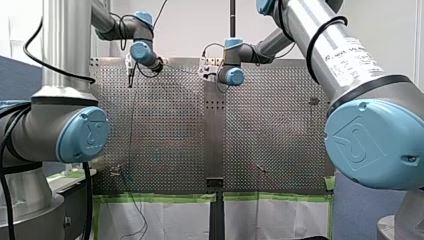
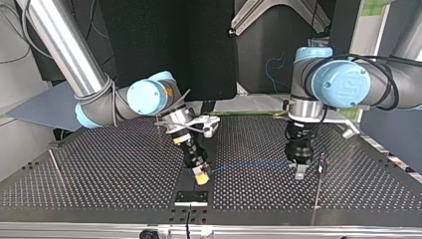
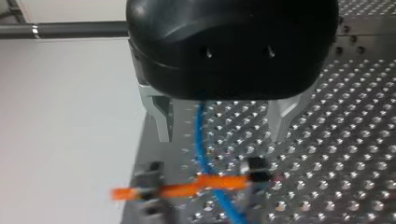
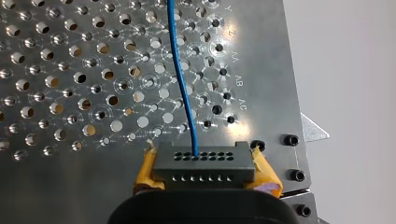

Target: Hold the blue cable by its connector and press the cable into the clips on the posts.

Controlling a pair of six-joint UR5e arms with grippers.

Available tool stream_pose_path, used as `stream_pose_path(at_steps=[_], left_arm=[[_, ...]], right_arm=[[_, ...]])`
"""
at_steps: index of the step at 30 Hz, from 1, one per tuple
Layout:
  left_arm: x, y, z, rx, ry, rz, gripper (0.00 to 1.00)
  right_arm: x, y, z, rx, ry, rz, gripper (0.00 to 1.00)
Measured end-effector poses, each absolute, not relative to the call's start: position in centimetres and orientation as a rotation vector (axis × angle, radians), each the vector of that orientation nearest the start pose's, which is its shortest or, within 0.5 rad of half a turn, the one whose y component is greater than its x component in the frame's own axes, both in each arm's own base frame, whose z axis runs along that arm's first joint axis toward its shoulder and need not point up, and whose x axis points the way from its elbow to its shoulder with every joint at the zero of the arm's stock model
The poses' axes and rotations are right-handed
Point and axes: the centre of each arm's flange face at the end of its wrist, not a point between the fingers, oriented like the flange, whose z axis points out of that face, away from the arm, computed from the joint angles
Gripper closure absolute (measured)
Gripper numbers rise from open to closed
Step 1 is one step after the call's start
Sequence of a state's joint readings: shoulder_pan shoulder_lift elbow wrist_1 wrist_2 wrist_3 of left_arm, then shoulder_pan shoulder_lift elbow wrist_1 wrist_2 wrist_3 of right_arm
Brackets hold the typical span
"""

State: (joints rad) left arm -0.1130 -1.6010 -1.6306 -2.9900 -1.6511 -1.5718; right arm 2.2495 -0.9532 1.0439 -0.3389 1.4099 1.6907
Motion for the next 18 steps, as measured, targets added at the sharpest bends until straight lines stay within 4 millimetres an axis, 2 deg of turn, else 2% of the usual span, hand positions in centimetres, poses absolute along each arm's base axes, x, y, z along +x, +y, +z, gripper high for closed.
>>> stream_pose_path(at_steps=[18], left_arm=[[49.33,-18.1,45.57,-0.003,1.512,-0.001,0.0]], right_arm=[[59.0,-49.59,40.01,1.546,-0.652,2.023,1.0]])
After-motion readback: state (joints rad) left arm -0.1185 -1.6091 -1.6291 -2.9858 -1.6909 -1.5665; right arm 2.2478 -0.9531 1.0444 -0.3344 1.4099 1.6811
